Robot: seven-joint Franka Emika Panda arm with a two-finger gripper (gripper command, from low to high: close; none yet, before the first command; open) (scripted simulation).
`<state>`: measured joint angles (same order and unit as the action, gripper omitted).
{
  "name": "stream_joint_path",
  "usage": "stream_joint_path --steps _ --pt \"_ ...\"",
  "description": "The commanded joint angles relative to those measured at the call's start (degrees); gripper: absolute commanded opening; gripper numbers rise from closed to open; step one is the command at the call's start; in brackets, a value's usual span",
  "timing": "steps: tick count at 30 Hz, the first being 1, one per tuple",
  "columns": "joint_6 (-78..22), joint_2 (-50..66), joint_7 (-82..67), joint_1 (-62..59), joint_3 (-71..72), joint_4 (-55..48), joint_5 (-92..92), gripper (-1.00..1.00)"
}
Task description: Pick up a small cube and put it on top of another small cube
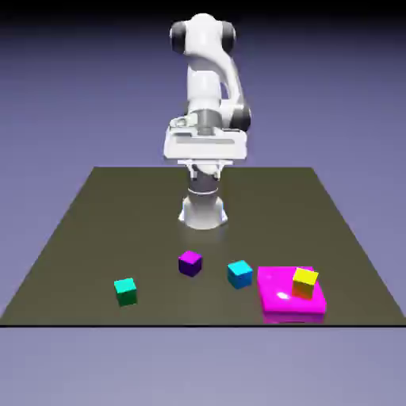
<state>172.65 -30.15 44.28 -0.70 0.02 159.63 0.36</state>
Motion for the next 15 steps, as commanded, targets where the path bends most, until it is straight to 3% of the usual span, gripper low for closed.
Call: stream_joint_path --steps 1,15 --pt "-1.13 2.08 1.51 -1.15 0.01 -1.14 0.30 0.00" --pt "-16.93 31.15 22.63 -17.21 0.20 -17.08 4.55 0.00"
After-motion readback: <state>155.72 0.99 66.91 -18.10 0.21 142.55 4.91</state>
